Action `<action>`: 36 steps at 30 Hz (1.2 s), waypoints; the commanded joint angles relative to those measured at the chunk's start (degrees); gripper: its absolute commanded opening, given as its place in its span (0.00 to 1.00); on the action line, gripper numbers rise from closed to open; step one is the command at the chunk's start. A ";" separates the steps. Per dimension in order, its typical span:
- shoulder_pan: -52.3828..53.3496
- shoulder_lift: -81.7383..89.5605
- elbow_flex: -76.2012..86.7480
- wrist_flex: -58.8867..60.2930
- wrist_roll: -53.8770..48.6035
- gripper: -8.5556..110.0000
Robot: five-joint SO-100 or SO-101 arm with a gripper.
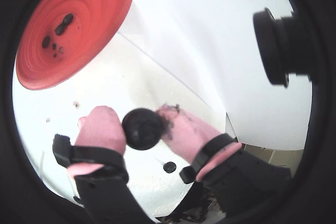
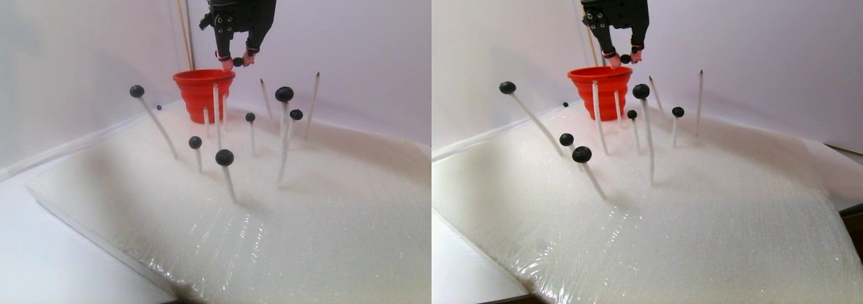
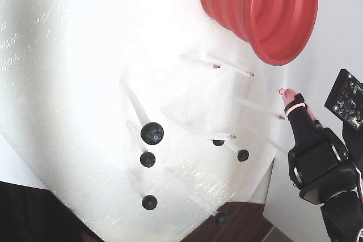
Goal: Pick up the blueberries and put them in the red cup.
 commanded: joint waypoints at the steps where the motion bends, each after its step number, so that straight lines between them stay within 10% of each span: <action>1: -0.62 6.50 -2.81 0.00 0.70 0.18; 36: -7.29 -5.01 -12.57 -4.31 5.71 0.19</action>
